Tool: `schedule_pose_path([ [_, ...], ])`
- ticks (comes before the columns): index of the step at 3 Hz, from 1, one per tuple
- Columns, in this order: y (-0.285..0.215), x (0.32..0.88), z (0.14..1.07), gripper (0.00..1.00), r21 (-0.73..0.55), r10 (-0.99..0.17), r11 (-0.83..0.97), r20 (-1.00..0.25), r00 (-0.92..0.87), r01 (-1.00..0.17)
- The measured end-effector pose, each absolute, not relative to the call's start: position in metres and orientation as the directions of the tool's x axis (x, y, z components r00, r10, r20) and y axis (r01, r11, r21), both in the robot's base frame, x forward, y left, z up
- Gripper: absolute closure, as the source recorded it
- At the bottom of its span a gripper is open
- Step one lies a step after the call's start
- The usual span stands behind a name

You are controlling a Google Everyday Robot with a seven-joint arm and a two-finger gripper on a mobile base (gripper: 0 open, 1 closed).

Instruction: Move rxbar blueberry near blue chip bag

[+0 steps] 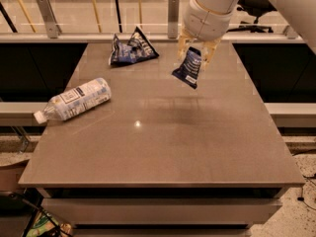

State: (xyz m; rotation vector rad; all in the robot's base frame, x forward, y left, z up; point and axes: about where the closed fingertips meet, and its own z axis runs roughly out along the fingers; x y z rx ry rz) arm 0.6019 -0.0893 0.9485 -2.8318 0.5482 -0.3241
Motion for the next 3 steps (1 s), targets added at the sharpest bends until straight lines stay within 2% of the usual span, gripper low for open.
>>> schedule_pose_path([
  [3,-0.060,0.662,0.937,1.00,-0.403,-0.422,-0.857,0.193,0.886,-0.321],
])
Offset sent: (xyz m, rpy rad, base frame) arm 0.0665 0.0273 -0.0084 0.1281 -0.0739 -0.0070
